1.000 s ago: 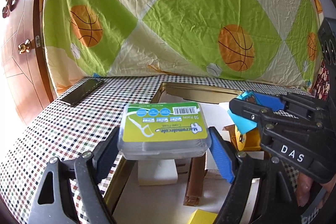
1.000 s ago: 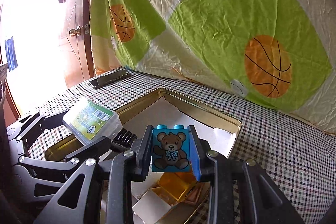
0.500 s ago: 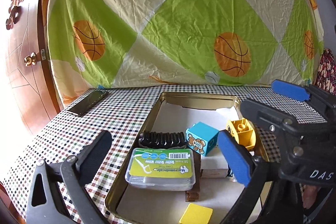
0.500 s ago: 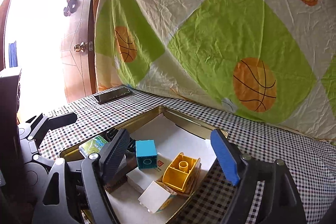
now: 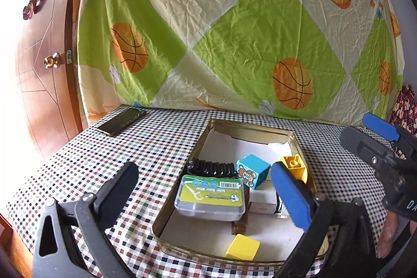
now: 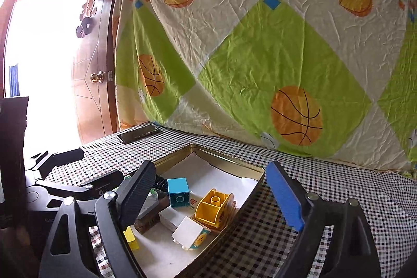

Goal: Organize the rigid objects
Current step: 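Open and lift both tools away from the tin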

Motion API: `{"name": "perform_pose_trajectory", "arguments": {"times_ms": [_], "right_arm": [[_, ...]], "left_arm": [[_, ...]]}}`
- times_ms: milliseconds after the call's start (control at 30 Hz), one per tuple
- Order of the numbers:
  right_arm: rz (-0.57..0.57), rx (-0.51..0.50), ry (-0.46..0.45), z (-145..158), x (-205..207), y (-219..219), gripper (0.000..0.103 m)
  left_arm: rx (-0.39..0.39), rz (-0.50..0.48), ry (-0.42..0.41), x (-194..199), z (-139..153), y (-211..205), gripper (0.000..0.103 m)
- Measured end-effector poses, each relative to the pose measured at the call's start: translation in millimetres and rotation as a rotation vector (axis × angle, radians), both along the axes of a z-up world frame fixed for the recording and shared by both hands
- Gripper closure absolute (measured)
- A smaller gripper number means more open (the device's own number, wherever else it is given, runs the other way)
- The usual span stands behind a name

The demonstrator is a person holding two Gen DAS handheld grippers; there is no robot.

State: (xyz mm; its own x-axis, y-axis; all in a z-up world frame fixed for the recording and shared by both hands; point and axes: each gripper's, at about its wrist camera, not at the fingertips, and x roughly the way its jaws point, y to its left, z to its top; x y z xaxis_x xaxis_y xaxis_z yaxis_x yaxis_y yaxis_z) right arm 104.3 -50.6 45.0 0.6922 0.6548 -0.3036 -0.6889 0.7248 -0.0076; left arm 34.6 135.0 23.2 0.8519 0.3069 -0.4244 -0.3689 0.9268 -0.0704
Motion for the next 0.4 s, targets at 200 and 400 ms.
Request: {"name": "perform_pose_trajectory", "arguments": {"times_ms": [200,400], "right_arm": [[0.009,-0.004,-0.007,-1.3,-7.0,-0.6,0.014],[0.008,0.007,0.000,-3.2,-7.8,-5.1,0.014]], "left_arm": [[0.036,0.002,-0.013,-4.7,3.3,-5.7,0.000],[0.061,0.005,-0.019,-5.7,4.9,-10.7,0.000]]}}
